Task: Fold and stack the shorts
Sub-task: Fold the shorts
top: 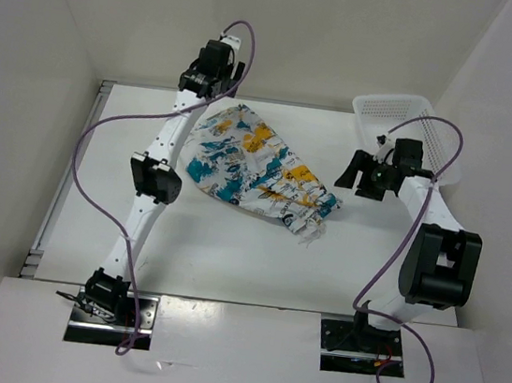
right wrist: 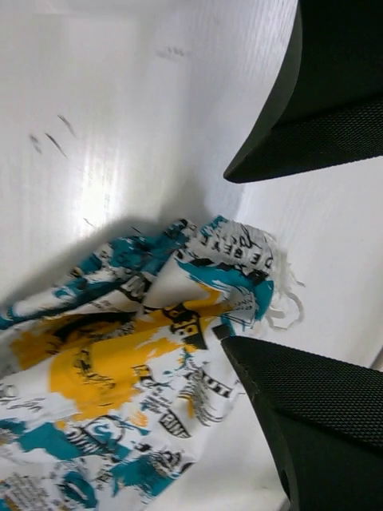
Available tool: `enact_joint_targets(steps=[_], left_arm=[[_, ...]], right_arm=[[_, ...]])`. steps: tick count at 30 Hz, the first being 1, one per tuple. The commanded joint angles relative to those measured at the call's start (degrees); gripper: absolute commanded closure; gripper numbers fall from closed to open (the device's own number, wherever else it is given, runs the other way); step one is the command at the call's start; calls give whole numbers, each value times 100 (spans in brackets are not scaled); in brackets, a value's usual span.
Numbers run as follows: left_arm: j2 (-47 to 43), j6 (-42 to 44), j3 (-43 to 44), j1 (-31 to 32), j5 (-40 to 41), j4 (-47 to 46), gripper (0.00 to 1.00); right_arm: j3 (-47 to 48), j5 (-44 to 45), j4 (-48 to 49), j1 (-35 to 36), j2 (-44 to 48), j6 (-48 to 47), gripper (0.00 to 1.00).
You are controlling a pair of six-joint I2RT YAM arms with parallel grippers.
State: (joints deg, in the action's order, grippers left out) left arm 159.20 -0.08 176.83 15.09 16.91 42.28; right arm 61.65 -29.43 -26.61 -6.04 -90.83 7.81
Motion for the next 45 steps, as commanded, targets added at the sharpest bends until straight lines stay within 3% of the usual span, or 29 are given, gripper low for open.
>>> enact_joint_targets(steps=[1, 4, 9, 12, 17, 21, 23, 24, 25, 28, 29, 30, 32, 34, 36, 37, 38, 39, 40, 41, 42, 43, 45], left_arm=[[-521, 8, 255, -347, -54, 610, 12], [-583, 8, 107, -778, -476, 1297, 12], [-205, 8, 106, -1079, -1206, 1818, 12], [15, 8, 27, -1079, -1418, 1888, 10], [401, 8, 114, -1079, -1873, 2572, 10], [595, 8, 281, -1140, -2086, 3049, 19], [753, 8, 281, -1210, -2086, 3215, 30], [753, 8, 281, -1280, -2025, 3216, 34], [753, 8, 151, -1359, -2025, 3216, 43], [526, 8, -280, -1491, -2130, 3216, 57], [447, 8, -412, -1492, -2191, 3216, 61], [272, 8, -561, -1544, -2192, 3216, 77], [43, 8, -1199, -1597, -2244, 3216, 91], [-493, 8, -1868, -1667, -2437, 3216, 94], [-1271, 8, -3229, -1816, -2578, 2980, 96], [-1668, 8, -3904, -1886, -2631, 2422, 96], [-2107, 8, -4685, -1887, -2544, 2025, 97], [-3008, 8, -6251, -1835, -2369, 1621, 97], [-3417, 8, -6945, -1765, -1906, 973, 97], [-3743, 8, -7517, -1581, -1745, 757, 97], [-4243, 8, -7949, -1527, -1665, 633, 97], [-4404, 8, -8432, -1527, -1664, 563, 97], [-4677, 8, -8586, -1667, -1848, 562, 92]], right_arm=[[497, 771, -519, -37, 161, -209, 18], [497, 1140, -828, 15, 477, -605, 18], [67, 2037, -767, 964, 830, -1247, 15], [-74, 1617, -636, 1097, 540, -1195, 10], [-5, 1765, -195, 1097, -74, -773, 9], [312, 1704, -55, 1097, -785, -448, 9], [479, 1826, 77, 1158, -1015, -386, 13], [532, 1827, 77, 1280, -1129, -482, 16], [663, 1905, 138, 1281, -1339, -535, 28], [971, 1967, 208, 1343, -1701, -483, 50], [1059, 1967, 209, 1343, -1771, -483, 65], [1269, 1967, 209, 1343, -1841, -483, 73], [1489, 2107, 261, 1343, -2017, -483, 89], [1806, 2160, 262, 1343, -2096, -483, 95], [2104, 2161, 314, 1343, -2159, -483, 97], [2201, 2161, 314, 1343, -2219, -483, 97], [2307, 2161, 367, 1343, -2281, -483, 95], [2517, 2161, 367, 1395, -2282, -483, 75], [2632, 2161, 367, 1395, -2334, -535, 57], [2738, 2161, 367, 1448, -2334, -535, 47], [2930, 2091, 367, 1448, -2387, -587, 31], [3019, 2091, 419, 1509, -2387, -588, 22], [3274, 2090, 420, 1510, -2387, -640, 11]])
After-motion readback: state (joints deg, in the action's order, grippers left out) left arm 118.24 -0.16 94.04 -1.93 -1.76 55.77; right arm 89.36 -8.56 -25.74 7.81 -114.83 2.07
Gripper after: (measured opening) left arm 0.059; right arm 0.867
